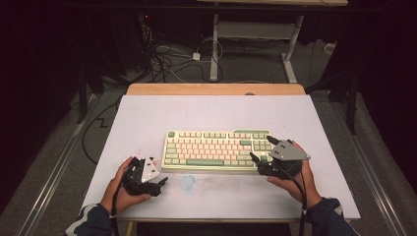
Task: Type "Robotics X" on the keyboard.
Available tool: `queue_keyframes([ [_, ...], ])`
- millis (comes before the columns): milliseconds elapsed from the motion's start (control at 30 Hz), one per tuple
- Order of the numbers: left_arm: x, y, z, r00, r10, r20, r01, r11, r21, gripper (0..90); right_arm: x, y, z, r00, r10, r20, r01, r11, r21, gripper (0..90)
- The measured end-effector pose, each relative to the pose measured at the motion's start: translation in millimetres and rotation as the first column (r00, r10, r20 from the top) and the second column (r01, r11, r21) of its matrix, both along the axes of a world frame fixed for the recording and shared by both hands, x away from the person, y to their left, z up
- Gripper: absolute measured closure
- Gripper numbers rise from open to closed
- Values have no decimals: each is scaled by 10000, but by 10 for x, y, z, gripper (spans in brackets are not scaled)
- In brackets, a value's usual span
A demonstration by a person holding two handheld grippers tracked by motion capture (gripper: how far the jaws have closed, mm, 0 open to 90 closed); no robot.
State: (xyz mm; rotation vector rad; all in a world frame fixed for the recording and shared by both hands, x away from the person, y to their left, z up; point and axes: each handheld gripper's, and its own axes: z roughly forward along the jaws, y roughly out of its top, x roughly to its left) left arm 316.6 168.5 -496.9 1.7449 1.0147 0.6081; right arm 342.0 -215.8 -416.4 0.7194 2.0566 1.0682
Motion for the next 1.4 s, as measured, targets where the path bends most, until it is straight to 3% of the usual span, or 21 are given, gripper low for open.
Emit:
queue_keyframes([
  [100,2,8,10,10000,45,51,-45,10000,-29,167,-41,-55,-24,10000,-71,-20,71,10000,44,265],
  [367,3,12,41,9996,135,237,-133,9999,-95,169,-149,-150,-150,9996,-260,94,264,9985,-471,266],
  [433,4,13,55,9995,197,264,-192,9997,-167,179,-174,-180,-181,9997,-252,-27,251,9992,-316,269],
  [567,1,16,92,9991,240,346,-226,9989,-414,223,-233,-214,-260,9995,-264,-161,257,9986,-457,269],
  [733,-14,9,131,9989,177,437,-156,9987,-495,331,-301,-246,-349,9989,-260,-386,241,9985,-491,269],
  [867,-7,-7,191,9991,146,397,-109,9959,-902,445,-341,-243,-373,9989,-193,-429,170,9985,-529,269],
  [1033,32,-17,277,9999,-104,70,112,9905,-1373,721,-349,-220,-373,9990,-148,-420,124,9983,-561,270],
  [1133,76,-57,317,9994,-321,-105,305,9909,-1313,848,-342,-206,-385,9990,-81,-446,54,9981,-614,270],
  [1400,211,-241,426,9985,-501,-241,466,9907,-1279,875,-336,-180,-407,9985,15,-543,-52,9977,-680,271],
])
